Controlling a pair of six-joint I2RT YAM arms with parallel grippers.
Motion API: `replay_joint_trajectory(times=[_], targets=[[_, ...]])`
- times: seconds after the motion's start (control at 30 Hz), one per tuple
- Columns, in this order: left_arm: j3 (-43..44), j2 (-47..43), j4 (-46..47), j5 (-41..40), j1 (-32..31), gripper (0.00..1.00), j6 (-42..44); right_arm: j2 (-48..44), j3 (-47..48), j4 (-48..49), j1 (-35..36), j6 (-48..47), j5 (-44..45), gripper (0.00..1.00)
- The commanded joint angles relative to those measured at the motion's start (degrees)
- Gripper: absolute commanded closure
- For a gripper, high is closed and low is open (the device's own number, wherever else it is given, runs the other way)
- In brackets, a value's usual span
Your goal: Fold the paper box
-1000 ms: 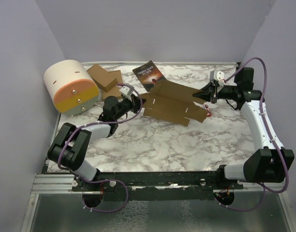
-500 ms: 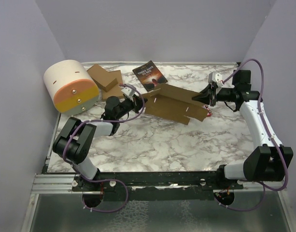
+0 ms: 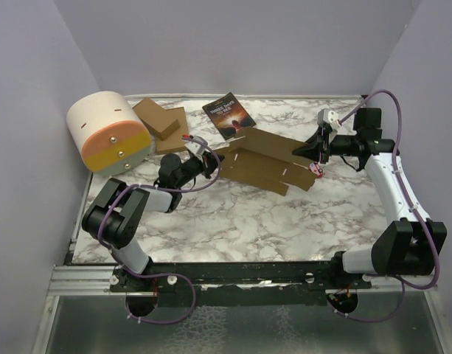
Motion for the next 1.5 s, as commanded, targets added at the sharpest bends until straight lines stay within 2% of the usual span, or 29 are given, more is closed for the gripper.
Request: replay_joint_trajectory(times=[0.0,0.2,0.5,0.67,0.93,1.23,1.47], targets=[[-0.72,0.01,1.93,0.16,-0.11,1.00,1.82,0.49,-0.84,0.07,-0.13,2.14,-1.62,0.99],[-1.98,0.09,3.60,0.29,0.19,1.00,4.07,1.28,-2.17,-1.43,-0.13,2.31,-4.04,0.99],[-3.86,-1.26,6.04,5.75,1.65,1.00,9.00,3.55,-0.56,2.26,-1.51,11.22,3.36,0.99],[-8.56,-1.62,13.92,8.50,1.73,1.00,10.28,5.57,1.40,-0.35,-2.63,11.50,2.33,0.99],[-10.03,-1.53,16.33,10.90,1.73,1.00,10.96,9.14,3.59,-7.31,-2.67,7.15,-0.87,0.99],[-9.98,-1.64,16.35,10.07,1.73,1.00,10.93,12.79,6.41,-20.58,-2.51,-5.34,-6.06,0.99],[-9.52,-1.41,16.96,9.95,1.73,1.00,10.17,13.79,5.87,-21.52,-1.31,-7.01,-4.71,0.99]])
